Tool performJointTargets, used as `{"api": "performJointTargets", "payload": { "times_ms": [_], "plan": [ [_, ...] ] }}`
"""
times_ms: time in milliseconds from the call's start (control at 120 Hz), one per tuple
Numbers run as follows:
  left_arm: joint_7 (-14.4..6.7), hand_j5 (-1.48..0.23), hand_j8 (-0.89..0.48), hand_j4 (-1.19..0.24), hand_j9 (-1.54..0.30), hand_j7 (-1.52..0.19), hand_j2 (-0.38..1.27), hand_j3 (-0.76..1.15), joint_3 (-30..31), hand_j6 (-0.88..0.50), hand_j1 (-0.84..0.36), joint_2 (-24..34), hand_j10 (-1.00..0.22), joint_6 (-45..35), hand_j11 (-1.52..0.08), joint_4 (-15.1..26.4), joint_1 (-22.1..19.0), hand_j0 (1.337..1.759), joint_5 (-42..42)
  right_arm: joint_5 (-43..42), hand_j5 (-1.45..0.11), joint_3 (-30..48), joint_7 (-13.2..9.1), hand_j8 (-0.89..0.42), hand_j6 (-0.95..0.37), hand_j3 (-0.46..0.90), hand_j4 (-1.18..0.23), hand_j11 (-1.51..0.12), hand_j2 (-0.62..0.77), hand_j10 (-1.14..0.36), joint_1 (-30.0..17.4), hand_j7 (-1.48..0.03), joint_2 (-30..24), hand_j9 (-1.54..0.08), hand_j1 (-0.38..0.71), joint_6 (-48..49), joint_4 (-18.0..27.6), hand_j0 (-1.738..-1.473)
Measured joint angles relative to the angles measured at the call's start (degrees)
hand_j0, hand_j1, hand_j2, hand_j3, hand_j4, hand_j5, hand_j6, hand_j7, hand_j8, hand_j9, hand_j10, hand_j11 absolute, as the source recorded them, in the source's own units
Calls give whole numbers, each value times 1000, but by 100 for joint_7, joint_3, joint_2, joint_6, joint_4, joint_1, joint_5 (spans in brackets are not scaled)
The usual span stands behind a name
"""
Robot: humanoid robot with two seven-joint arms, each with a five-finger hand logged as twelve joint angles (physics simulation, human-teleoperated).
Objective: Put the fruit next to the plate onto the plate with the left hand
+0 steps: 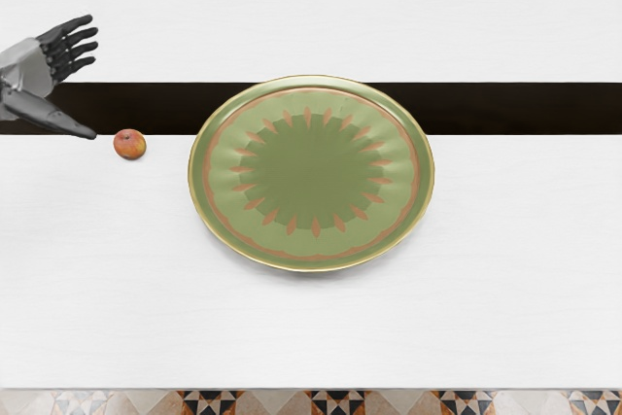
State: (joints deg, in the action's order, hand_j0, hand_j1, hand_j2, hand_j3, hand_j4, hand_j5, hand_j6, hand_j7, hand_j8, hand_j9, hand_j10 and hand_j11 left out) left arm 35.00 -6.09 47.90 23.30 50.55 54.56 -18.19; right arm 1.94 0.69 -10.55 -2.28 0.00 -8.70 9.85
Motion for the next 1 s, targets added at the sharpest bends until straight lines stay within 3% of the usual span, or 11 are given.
{"api": "performJointTargets", "payload": {
  "times_ms": [100,200,383,475,725,792,1000],
  "plan": [
    [0,-21,-17,-17,-21,-21,10,0,-20,-17,332,-84,-17,-26,-21,-91,-21,1658,-277,11,0,3,0,0,-1,0,0,0,0,0,0,0,0,0,-349,0,0,-1658],
    [0,-21,-18,-18,-21,-21,9,0,-26,-18,333,-132,-17,-39,-20,-93,81,1658,-1293,12,0,-4,0,0,-1,0,0,0,0,0,0,0,0,0,-349,0,-1,-1658],
    [0,-21,-19,-19,-20,-21,9,0,105,-20,334,-27,-18,-39,-20,160,865,1658,-3156,10,0,-7,0,0,0,0,0,0,0,0,0,0,0,0,-349,0,-1,-1658],
    [0,-20,-19,-18,-20,-20,8,0,1111,-19,334,-114,-17,-48,-19,214,1840,1658,-3013,10,0,-8,0,0,-1,0,0,0,0,0,0,0,0,0,-349,0,0,-1658],
    [0,-19,-18,-18,-18,-19,6,0,4186,-18,335,-1319,-16,-172,-18,98,3467,1658,-1148,11,0,-8,0,0,-1,0,0,0,0,0,0,0,0,0,-349,0,0,-1658],
    [0,-19,-17,-17,-18,-18,5,0,4838,-17,334,-1422,-16,-178,-18,97,3784,1658,-961,12,0,-8,0,-1,-1,0,0,0,0,0,0,0,0,0,-349,0,0,-1658],
    [0,-18,-16,-16,-18,-18,4,0,6624,-17,333,-2097,-15,-159,-18,125,4216,1658,-779,11,0,-8,0,0,-1,0,0,0,0,0,0,0,0,0,-349,0,-1,-1658]
  ]
}}
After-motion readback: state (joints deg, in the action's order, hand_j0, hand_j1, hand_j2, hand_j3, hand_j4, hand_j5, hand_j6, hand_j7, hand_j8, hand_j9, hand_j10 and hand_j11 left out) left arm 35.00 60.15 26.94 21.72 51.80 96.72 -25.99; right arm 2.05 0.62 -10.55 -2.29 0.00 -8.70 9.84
